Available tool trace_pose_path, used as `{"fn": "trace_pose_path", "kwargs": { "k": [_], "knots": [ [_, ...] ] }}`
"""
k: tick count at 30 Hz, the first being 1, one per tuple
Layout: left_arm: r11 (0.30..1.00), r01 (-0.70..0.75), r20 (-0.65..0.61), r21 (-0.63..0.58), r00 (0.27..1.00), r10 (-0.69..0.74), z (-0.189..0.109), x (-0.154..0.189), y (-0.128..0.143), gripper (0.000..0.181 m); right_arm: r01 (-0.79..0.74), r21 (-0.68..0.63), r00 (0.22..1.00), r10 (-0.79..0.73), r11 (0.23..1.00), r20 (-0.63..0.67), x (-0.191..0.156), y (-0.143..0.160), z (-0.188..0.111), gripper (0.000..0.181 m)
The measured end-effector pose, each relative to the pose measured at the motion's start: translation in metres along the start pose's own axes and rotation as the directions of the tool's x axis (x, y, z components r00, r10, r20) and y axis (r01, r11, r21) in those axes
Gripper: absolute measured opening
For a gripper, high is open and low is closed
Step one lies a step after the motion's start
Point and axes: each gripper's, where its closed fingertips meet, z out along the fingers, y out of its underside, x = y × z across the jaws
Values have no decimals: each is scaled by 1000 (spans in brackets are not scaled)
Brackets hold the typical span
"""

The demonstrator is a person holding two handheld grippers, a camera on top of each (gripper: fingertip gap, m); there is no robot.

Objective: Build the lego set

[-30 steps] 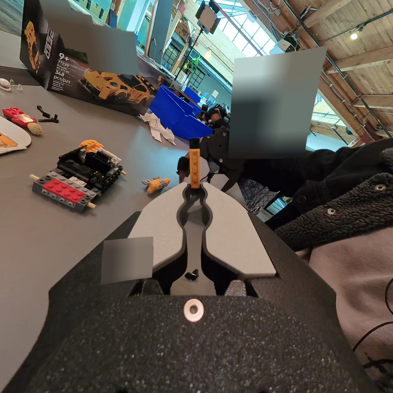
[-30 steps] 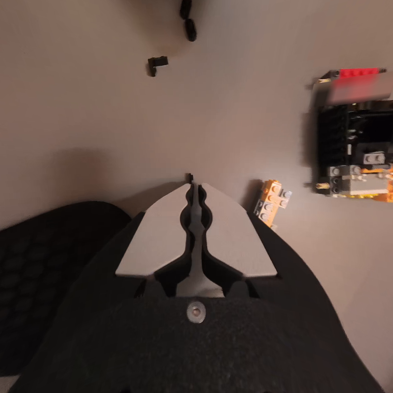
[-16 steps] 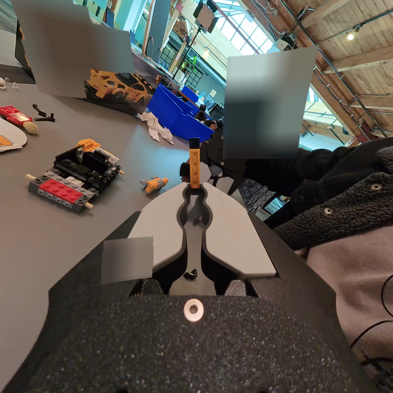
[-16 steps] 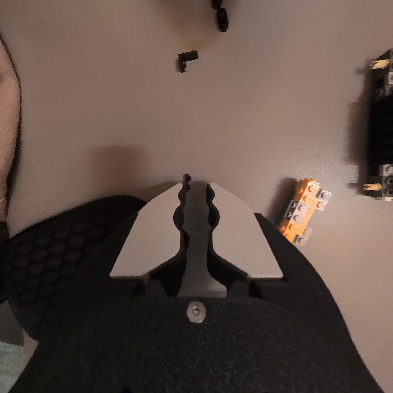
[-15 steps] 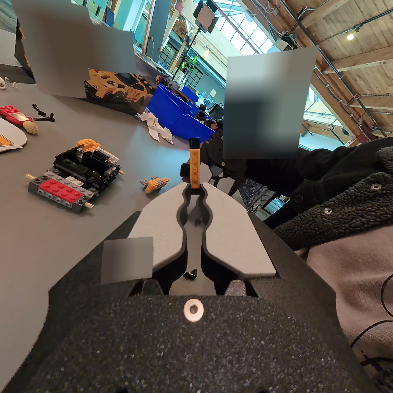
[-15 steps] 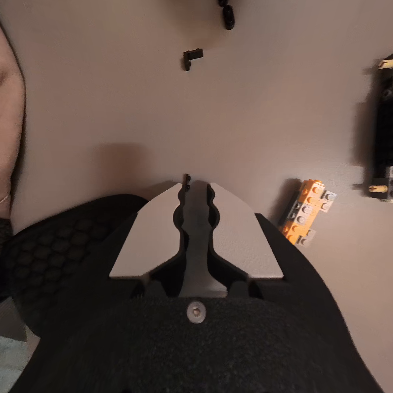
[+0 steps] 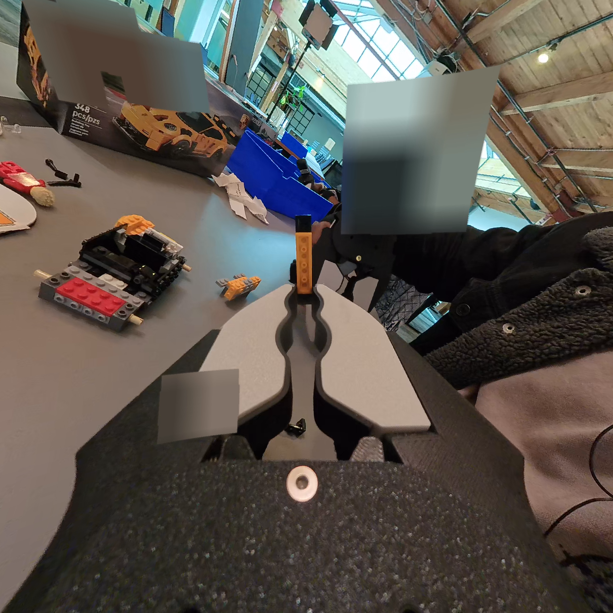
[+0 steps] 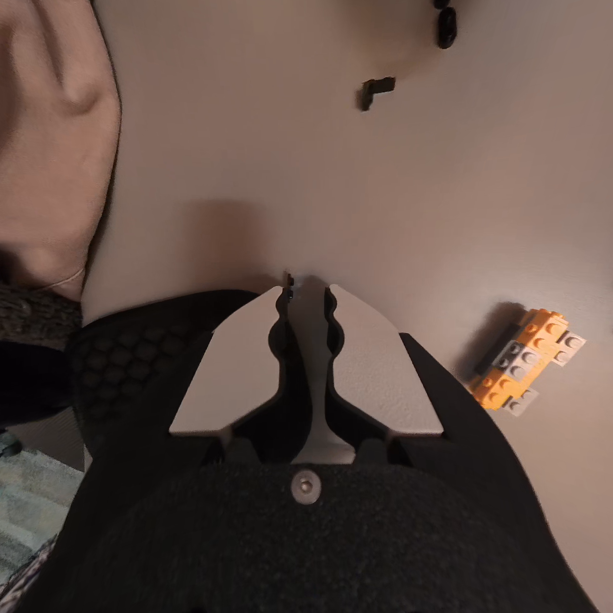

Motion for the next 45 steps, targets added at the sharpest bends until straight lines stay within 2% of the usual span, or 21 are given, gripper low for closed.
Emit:
{"fn": "trace_pose_path", "kwargs": {
  "k": [4, 9, 21, 24, 27, 30, 34, 37, 41, 45],
  "knots": [
    [1000, 0, 0, -2, 1000, 0, 0, 0, 0, 8, 7, -20, 1000, -7, 1000, 6, -3, 2, 4, 21],
    [1000, 1, -1, -3, 1000, -1, 0, 0, 1, 8, -35, 77, 998, 40, 996, -53, 7, -11, -6, 20],
    [1000, 1, -4, -10, 1000, -1, 1, 1, 2, 8, 101, -135, 995, -103, 986, -8, -11, 7, 14, 17],
    [1000, 1, -4, -10, 1000, -1, 1, 1, 2, 8, 125, -165, 991, -131, 978, -26, -13, 8, 16, 7],
    [1000, 1, -4, -10, 1000, -1, 1, 1, 2, 8, 139, -170, 986, -152, 976, -64, -12, 7, 16, 5],
    [1000, 0, -3, -12, 1000, 0, 2, 1, 2, 7, 122, -95, 978, -136, 988, -156, -2, -1, 11, 4],
    [1000, -1, -2, -13, 1000, 1, 2, 1, 2, 8, 66, 70, 905, -30, 995, -424, 39, -16, -3, 4],
    [1000, -2, 1, -15, 1000, 2, 2, 0, 3, 7, -43, 120, 777, 109, 992, -621, 77, -6, -14, 4],
    [1000, -3, 5, -15, 1000, 3, 2, 0, 3, 7, -115, 250, 656, 262, 961, -707, 97, -2, -37, 4],
    [1000, -3, 2, -17, 1000, 3, 2, 0, 3, 8, -133, 253, 573, 283, 958, -769, 106, 7, -53, 4]
  ]
}}
